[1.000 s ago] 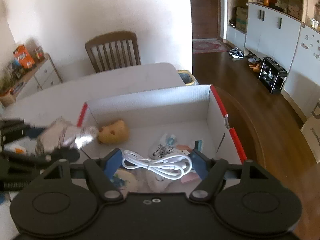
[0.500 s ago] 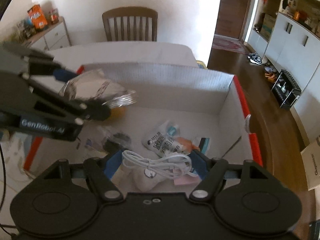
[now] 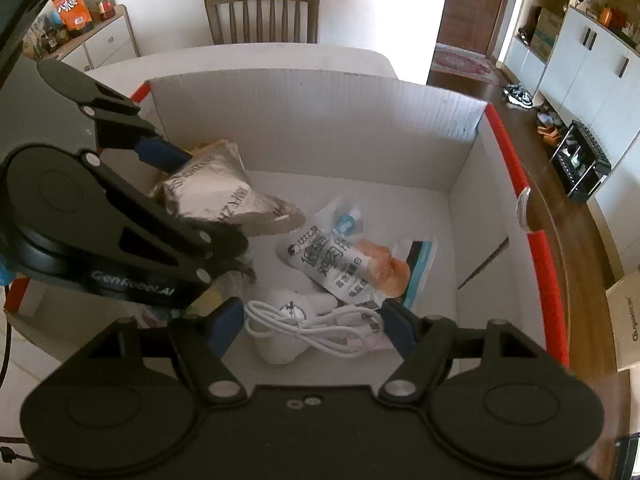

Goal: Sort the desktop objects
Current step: 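Open the left tool to drop the foil bag into the box, then move both tools back over the table toward the white bag and binder clip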

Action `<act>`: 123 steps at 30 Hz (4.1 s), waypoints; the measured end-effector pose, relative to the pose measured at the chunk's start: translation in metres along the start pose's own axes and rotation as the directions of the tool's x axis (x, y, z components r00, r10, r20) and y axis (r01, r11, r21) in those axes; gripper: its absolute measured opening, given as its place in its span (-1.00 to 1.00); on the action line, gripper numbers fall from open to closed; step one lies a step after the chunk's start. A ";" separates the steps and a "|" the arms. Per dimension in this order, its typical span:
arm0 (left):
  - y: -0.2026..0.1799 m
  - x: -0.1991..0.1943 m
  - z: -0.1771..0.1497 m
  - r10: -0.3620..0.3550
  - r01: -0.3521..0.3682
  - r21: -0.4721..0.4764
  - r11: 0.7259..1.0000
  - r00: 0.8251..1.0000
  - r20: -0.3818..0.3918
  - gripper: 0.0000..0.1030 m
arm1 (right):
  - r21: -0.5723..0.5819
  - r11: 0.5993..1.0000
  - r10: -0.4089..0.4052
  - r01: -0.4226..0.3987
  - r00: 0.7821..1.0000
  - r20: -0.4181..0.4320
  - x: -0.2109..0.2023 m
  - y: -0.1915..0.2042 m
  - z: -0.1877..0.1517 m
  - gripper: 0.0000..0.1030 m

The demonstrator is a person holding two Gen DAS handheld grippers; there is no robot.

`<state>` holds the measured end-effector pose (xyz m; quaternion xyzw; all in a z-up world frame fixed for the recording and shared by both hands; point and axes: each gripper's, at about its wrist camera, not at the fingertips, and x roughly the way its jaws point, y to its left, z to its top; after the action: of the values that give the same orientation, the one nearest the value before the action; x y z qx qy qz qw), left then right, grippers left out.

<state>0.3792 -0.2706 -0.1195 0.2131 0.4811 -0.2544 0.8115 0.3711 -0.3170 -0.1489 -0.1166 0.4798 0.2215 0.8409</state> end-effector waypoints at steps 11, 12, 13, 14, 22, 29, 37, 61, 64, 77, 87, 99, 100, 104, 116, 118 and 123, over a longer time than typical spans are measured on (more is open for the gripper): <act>0.002 0.003 -0.001 -0.018 0.018 -0.020 1.000 1.000 -0.006 0.43 | 0.020 1.000 0.008 -0.008 1.000 -0.009 -0.001 -0.002 -0.004 0.47; 0.004 0.002 -0.002 -0.024 0.024 -0.029 0.999 1.000 -0.003 0.46 | 0.026 1.000 0.011 -0.011 1.000 -0.007 -0.001 -0.003 -0.004 0.47; 0.005 0.001 -0.002 -0.029 0.029 -0.037 0.999 1.000 0.001 0.50 | 0.031 0.999 0.015 -0.015 1.000 -0.005 -0.002 -0.004 -0.005 0.47; 0.005 -0.001 -0.003 -0.030 0.030 -0.043 0.999 1.000 0.005 0.54 | 0.035 0.999 0.018 -0.018 1.000 -0.003 -0.003 -0.005 -0.005 0.48; 0.008 -0.019 -0.006 -0.060 0.064 -0.076 0.995 0.997 0.056 0.68 | 0.045 0.998 0.038 -0.039 0.998 0.043 -0.022 -0.009 -0.007 0.56; 0.006 -0.044 -0.015 -0.050 0.062 -0.101 0.993 0.991 0.121 0.78 | 0.057 0.995 0.070 -0.077 0.991 0.115 -0.045 -0.018 -0.008 0.59; 0.011 -0.079 -0.033 -0.024 0.059 -0.164 0.985 0.978 0.206 0.97 | 0.029 0.991 0.121 -0.130 0.972 0.202 -0.079 -0.018 -0.012 0.63; 0.067 -0.192 -0.155 0.070 0.062 -0.331 0.942 0.925 0.374 0.97 | -0.036 0.985 0.172 -0.169 0.947 0.272 -0.123 0.080 0.000 0.65; 0.079 -0.201 -0.176 0.084 0.057 -0.350 0.935 0.923 0.375 0.97 | -0.043 0.984 0.181 -0.176 0.946 0.268 -0.123 0.100 0.002 0.65; 0.131 -0.229 -0.267 0.147 0.026 -0.435 0.900 0.921 0.360 0.97 | -0.105 0.971 0.234 -0.214 0.942 0.240 -0.110 0.195 0.013 0.66; 0.168 -0.225 -0.326 0.176 0.001 -0.493 0.870 0.933 0.313 0.97 | -0.170 0.956 0.270 -0.237 0.940 0.208 -0.088 0.263 0.025 0.66; 0.219 -0.193 -0.358 0.213 -0.048 -0.565 0.824 0.949 0.231 0.97 | -0.197 0.951 0.265 -0.237 0.955 0.130 -0.041 0.314 0.035 0.66; 0.222 -0.189 -0.359 0.214 -0.052 -0.565 0.823 0.951 0.224 0.97 | -0.202 0.949 0.268 -0.241 0.956 0.120 -0.036 0.318 0.035 0.66; 0.235 -0.171 -0.358 0.208 -0.063 -0.567 0.821 0.959 0.194 0.97 | -0.215 0.944 0.274 -0.249 0.957 0.095 -0.023 0.333 0.035 0.65; 0.260 -0.122 -0.351 0.199 -0.101 -0.592 0.800 0.975 0.103 0.97 | -0.253 0.938 0.253 -0.238 0.967 0.031 0.024 0.358 0.037 0.65; 0.263 -0.115 -0.351 0.194 -0.102 -0.599 0.794 0.977 0.091 0.97 | -0.269 0.934 0.249 -0.235 0.968 0.019 0.031 0.361 0.037 0.65; 0.266 -0.106 -0.347 0.184 -0.103 -0.594 0.798 0.980 0.077 0.97 | -0.298 0.923 0.257 -0.245 0.966 0.002 0.044 0.367 0.040 0.65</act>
<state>0.2675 0.1640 -0.1535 -0.0294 0.4643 -0.0444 0.8841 0.2430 0.0314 -0.1602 -0.1740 0.4350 0.3987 0.7884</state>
